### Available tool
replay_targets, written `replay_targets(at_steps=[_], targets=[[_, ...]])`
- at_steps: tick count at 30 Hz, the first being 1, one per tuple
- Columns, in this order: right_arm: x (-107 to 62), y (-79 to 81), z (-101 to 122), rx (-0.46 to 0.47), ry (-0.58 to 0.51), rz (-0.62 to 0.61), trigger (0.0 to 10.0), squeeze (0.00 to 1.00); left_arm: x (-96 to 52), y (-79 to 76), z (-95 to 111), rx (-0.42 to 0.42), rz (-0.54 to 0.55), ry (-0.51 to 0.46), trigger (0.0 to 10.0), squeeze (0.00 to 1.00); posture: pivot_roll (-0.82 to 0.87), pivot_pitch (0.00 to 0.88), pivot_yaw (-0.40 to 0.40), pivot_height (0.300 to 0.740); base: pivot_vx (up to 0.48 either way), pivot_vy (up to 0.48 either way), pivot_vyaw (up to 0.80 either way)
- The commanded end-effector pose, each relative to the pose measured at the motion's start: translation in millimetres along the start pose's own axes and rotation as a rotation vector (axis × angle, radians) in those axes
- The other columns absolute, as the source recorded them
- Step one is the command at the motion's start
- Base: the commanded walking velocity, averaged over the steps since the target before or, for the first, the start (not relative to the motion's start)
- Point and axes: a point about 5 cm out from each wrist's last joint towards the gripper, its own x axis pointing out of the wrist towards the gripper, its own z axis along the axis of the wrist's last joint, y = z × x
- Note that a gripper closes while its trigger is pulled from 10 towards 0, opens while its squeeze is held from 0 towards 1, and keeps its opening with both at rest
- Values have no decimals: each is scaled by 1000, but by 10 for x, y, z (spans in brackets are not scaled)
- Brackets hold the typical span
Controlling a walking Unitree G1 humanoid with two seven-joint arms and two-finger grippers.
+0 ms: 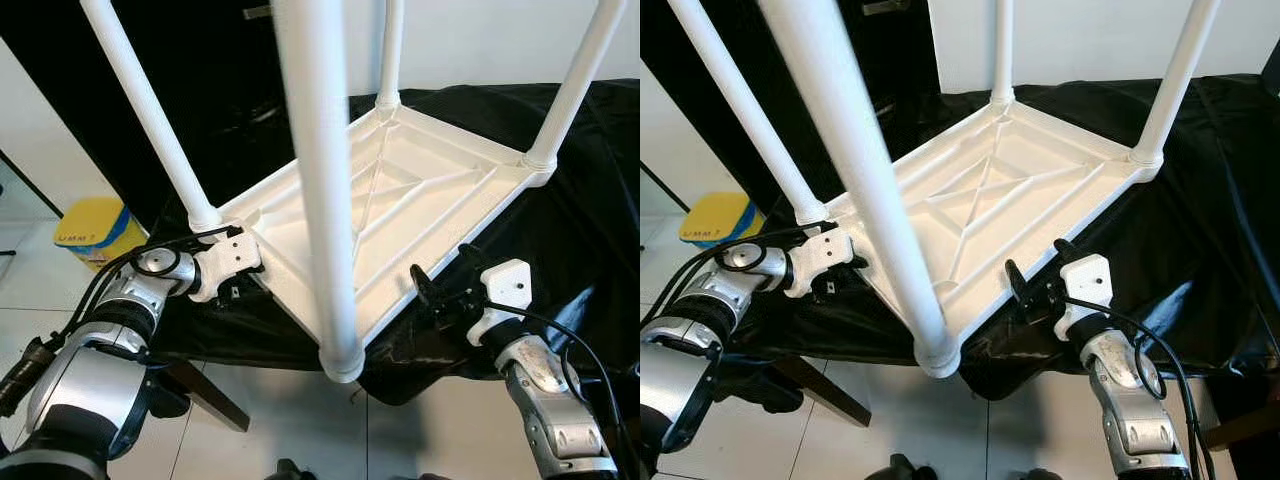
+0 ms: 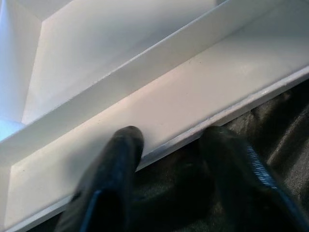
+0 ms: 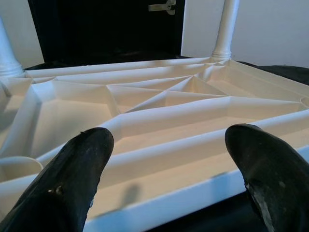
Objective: Building children table
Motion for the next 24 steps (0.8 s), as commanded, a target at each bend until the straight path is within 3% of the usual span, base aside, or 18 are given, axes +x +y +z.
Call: replay_targets(at_steps=[1, 19, 24], targets=[[5, 36, -36, 11, 18, 6, 10000, 0, 117, -177, -135, -67, -77, 32, 0, 0, -149, 66, 95, 740, 0, 0, 0], [16, 36, -27, 11, 14, 0, 10000, 0, 196, -27, 2, -173, 98, -23, 0, 0, -152, 67, 101, 740, 0, 0, 0], [20, 62, -24, 17, 12, 1, 10000, 0, 262, 0, 20, -252, 202, -34, 0, 0, -149, 66, 100, 740, 0, 0, 0]])
